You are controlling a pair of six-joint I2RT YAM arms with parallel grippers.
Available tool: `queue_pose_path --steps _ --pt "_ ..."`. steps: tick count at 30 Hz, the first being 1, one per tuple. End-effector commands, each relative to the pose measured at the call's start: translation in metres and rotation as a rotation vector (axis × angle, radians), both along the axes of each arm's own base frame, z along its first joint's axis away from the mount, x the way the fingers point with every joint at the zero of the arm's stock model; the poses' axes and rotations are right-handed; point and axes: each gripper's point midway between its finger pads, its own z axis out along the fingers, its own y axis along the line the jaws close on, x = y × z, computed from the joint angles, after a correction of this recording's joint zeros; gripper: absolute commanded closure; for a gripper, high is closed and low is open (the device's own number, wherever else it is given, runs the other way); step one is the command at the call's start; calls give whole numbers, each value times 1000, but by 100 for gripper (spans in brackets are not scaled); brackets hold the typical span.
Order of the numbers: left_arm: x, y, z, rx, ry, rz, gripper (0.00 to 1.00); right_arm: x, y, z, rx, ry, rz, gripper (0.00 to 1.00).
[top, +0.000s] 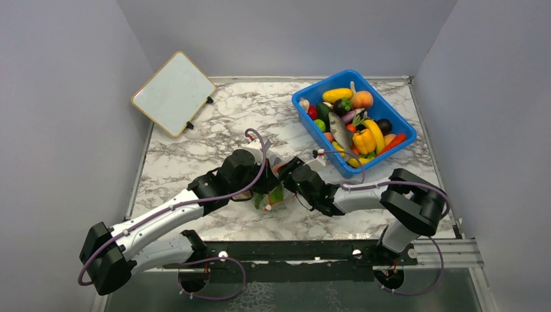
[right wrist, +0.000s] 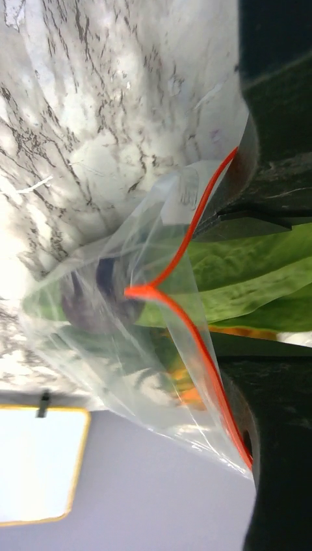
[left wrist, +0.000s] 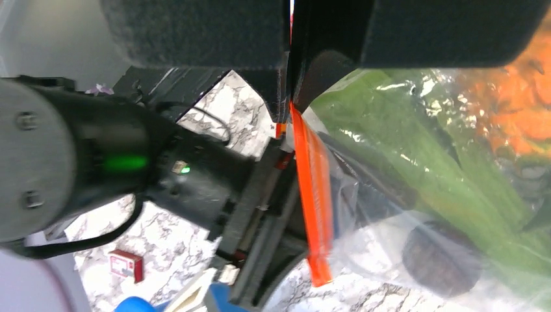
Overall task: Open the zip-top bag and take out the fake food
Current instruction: Pick up the fake fruit from the zipper food storage bag.
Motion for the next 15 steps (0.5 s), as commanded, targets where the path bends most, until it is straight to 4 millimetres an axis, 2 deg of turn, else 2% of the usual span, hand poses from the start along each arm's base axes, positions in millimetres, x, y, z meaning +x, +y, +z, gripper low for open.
queue_pose_path --steps 1,6,9,15 --pt "-1 -19 40 -119 -28 -45 100 35 5 25 205 -34 -227 45" --pt "-6 -22 43 -137 -12 -64 100 48 14 26 225 -53 -263 41" --pt "-9 -21 42 -140 -10 -67 100 52 23 22 226 -35 -219 41" --pt "-12 -18 40 -140 -12 -68 100 45 37 5 224 12 -65 41"
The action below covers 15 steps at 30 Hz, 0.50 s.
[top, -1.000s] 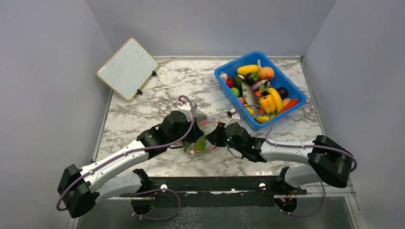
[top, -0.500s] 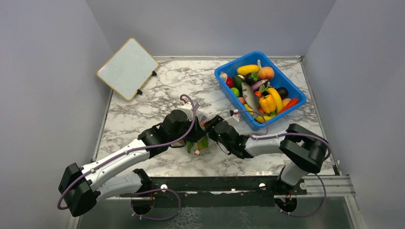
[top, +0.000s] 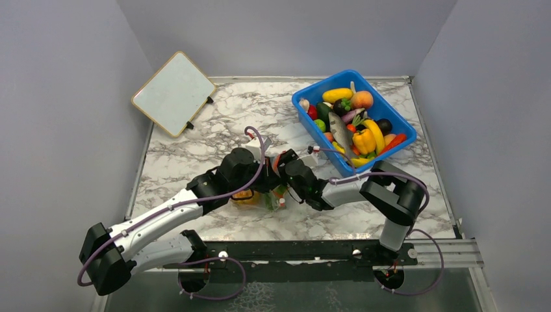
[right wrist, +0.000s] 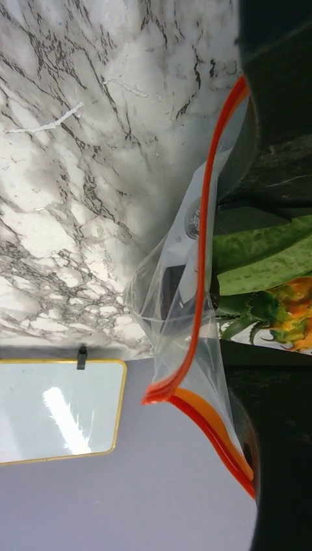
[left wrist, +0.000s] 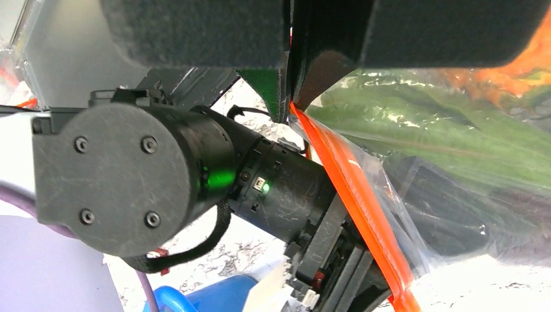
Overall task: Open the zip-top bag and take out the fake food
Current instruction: Pick up the fake fruit from the zipper food storage bag.
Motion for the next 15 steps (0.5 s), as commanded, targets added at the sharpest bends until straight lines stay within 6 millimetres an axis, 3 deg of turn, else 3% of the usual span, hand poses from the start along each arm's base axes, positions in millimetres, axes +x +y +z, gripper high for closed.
queue_pose_path --steps 1,6,15 --pt "-10 -8 22 -79 -21 -49 100 0 12 -6 23 3 121 41" --pt "-10 -7 20 -74 -24 -51 100 0 20 -14 17 -15 227 40" --pt "-15 -15 25 -71 -40 -125 100 3 47 15 53 -220 351 38"
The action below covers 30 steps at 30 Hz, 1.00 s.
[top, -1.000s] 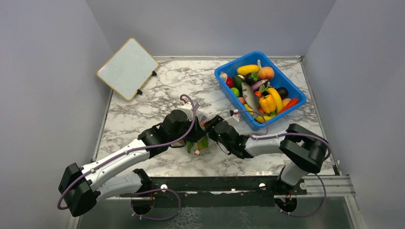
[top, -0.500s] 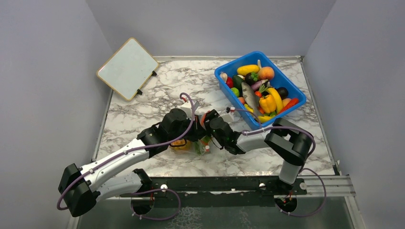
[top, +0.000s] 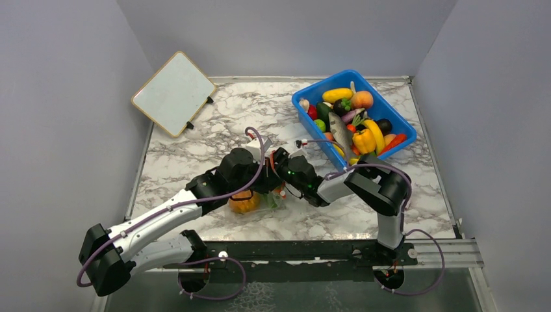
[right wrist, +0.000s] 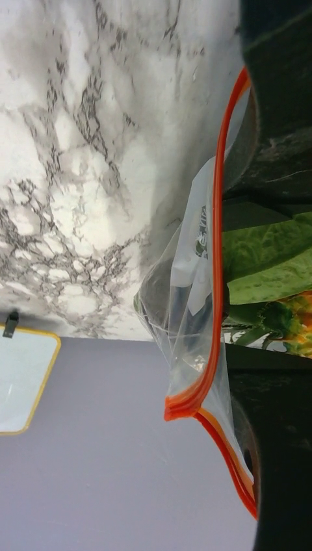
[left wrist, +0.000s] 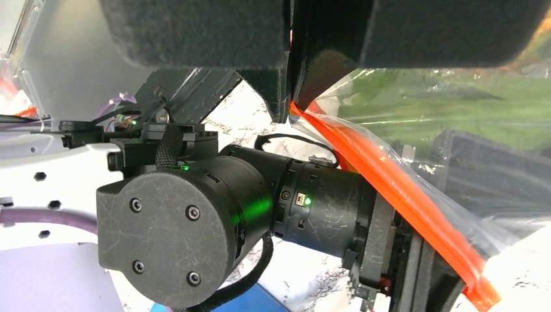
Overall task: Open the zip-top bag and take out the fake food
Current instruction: Pick up the fake fruit from the zipper food storage bag.
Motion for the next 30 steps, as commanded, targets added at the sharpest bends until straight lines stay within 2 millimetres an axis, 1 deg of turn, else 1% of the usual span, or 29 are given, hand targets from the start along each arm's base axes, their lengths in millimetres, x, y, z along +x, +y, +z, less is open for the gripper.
queue_pose_path --steps 1,4,7,10,12,13,14,15,18,20,22,23,24,25,27,28,30 --pt "-13 -16 23 -69 -34 -117 100 5 15 24 35 -156 83 38" --pt "-15 -17 25 -71 -36 -130 100 -3 25 28 4 -249 177 38" --pt "-14 -17 26 -72 -44 -132 100 -14 28 30 -12 -338 254 37" --pt "-15 -17 29 -76 -54 -139 100 -23 31 24 -60 -401 336 36" --pt "-15 -16 30 -78 -57 -139 100 -27 34 20 -98 -428 380 38" --pt "-15 -16 30 -77 -58 -140 100 -28 34 19 -109 -434 394 41" --pt "-15 -16 30 -77 -60 -141 100 -29 35 21 -113 -449 404 48" --pt "-15 -16 31 -78 -62 -143 100 -30 34 21 -113 -456 408 57" --pt "-16 -17 31 -77 -61 -151 100 -29 23 24 -115 -442 363 72" --pt "-17 -18 30 -76 -60 -158 100 -25 11 22 -126 -418 320 79" --pt "-17 -19 30 -75 -57 -165 100 -22 -3 15 -152 -372 277 82" --pt "-18 -19 29 -73 -55 -169 100 -22 -10 11 -166 -354 263 82" --pt "-18 -20 28 -75 -55 -176 100 -24 -14 11 -170 -354 264 80" --pt "-19 -21 30 -79 -58 -183 100 -26 -16 15 -163 -373 276 75" --pt "-21 -24 31 -85 -61 -210 100 -37 -12 22 -137 -407 341 66" --pt "-21 -26 32 -88 -64 -222 100 -42 -10 23 -126 -404 367 59" --pt "-23 -30 35 -93 -68 -250 100 -48 -7 22 -111 -375 400 48"
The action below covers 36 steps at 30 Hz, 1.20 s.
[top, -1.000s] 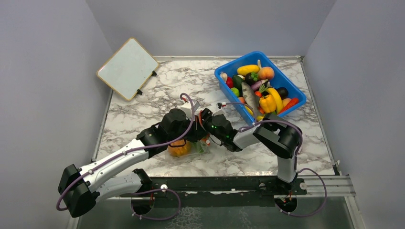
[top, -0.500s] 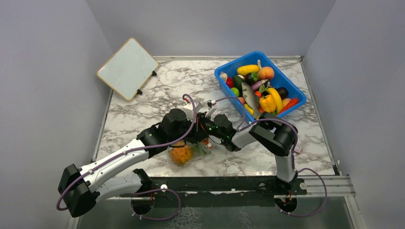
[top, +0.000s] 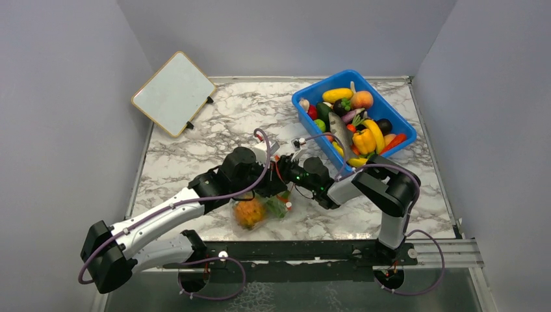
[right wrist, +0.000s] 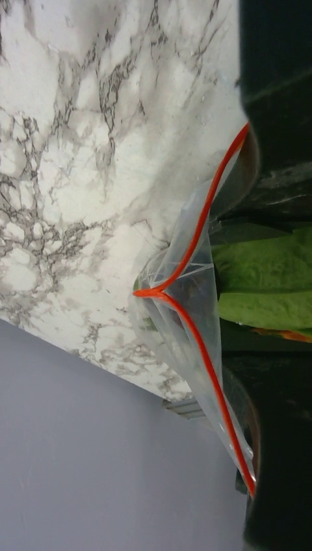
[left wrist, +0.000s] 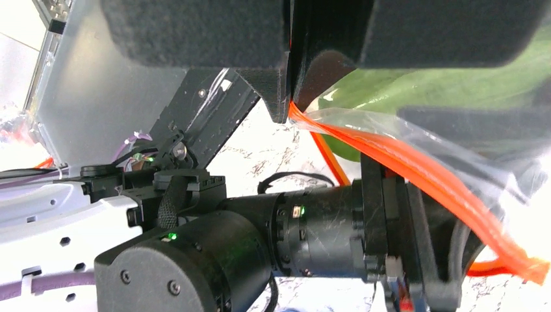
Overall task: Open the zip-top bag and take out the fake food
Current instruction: Pick up the fake fruit from the zipper food storage bag.
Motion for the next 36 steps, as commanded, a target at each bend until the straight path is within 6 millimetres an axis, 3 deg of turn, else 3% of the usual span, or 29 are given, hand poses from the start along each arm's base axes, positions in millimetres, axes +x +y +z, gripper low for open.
queue_pose_path --steps 1,7,12,17,19,23,27,31,36 --pt "-3 -20 35 -86 -65 -101 100 -15 7 14 36 -5 95 45" --pt "7 -13 40 -85 -96 -28 100 -29 20 -5 -5 25 216 37" --pt "15 4 35 -24 -99 64 58 -25 14 -21 -50 63 176 37" --pt "33 46 48 43 -180 263 21 -28 10 -28 -91 71 182 38" --pt "41 67 45 91 -175 359 14 -30 10 -28 -89 69 195 38" --pt "60 113 14 200 -68 545 11 -32 8 -23 -69 66 216 37" --pt "78 146 -16 164 74 647 11 -33 9 -15 -52 57 241 36" --pt "95 146 -36 48 170 629 17 -34 15 -13 -60 59 278 36" --pt "104 147 -66 70 237 637 32 -35 19 -9 -56 60 301 36"
